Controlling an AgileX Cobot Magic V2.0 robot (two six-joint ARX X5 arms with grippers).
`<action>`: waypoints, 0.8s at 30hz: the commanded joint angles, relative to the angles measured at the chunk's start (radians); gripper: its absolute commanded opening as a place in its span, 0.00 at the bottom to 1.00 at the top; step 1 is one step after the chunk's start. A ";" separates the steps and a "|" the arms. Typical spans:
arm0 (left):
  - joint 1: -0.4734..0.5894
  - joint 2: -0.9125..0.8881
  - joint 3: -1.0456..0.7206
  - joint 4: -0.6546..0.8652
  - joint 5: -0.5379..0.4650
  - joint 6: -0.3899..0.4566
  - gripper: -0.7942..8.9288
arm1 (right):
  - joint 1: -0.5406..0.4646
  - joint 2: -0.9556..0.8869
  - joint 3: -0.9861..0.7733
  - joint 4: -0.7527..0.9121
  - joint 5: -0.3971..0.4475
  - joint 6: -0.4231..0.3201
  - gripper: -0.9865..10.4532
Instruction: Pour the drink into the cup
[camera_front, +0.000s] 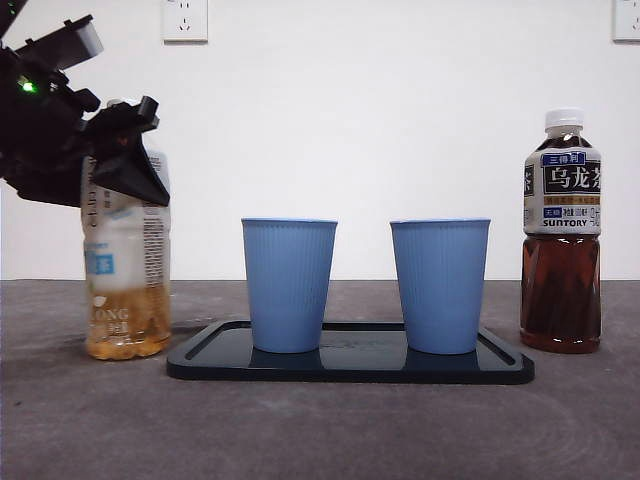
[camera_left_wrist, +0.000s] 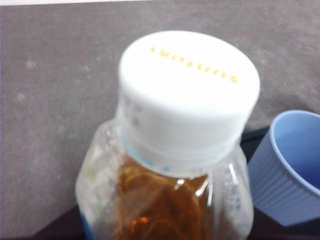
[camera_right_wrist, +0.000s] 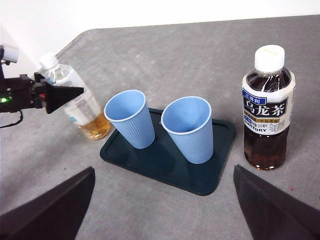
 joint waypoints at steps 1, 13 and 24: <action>-0.010 -0.055 0.027 -0.026 0.001 0.011 0.19 | 0.004 0.005 0.017 0.016 0.001 -0.011 0.47; -0.089 -0.104 0.277 -0.553 -0.125 0.181 0.19 | 0.004 0.005 0.017 0.036 0.001 -0.021 0.47; -0.257 0.096 0.558 -0.940 -0.538 0.277 0.19 | 0.004 0.005 0.017 0.037 0.008 -0.022 0.47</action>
